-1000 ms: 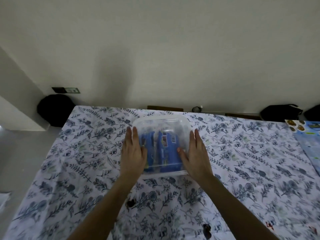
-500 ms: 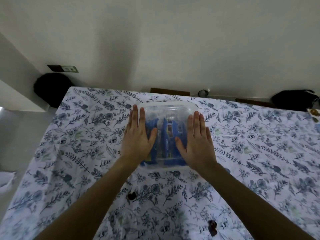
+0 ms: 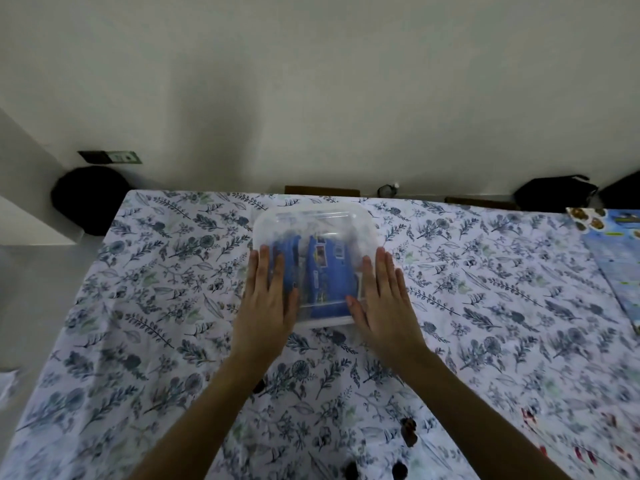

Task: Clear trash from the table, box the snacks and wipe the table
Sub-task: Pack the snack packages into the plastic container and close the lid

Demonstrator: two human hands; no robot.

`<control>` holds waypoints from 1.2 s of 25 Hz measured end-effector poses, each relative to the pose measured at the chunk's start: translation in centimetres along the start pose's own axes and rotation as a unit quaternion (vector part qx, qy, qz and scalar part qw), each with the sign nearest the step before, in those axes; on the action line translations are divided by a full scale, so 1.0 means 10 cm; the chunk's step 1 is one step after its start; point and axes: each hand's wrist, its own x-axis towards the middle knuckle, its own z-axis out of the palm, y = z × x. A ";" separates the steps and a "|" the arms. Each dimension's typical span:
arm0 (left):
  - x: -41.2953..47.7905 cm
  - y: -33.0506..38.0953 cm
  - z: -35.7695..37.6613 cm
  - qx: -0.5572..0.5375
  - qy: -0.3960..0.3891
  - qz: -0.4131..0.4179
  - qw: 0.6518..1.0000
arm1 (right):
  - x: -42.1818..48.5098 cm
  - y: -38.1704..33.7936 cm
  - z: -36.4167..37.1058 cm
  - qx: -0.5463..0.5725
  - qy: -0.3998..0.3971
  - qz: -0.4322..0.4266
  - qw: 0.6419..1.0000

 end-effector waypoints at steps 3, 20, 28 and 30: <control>-0.07 0.05 0.10 -0.003 0.020 0.010 1.000 | -0.20 0.07 0.07 0.042 -0.007 0.046 0.998; 0.21 0.87 0.49 0.067 -0.006 0.096 0.993 | -0.48 0.82 -0.10 0.080 0.049 0.140 0.986; 0.21 0.95 0.42 0.125 -0.013 0.094 0.988 | -0.44 0.86 -0.15 0.090 0.018 0.137 0.986; 0.25 1.03 0.32 0.160 -0.052 0.067 0.984 | -0.40 0.88 -0.23 0.095 -0.016 0.129 0.987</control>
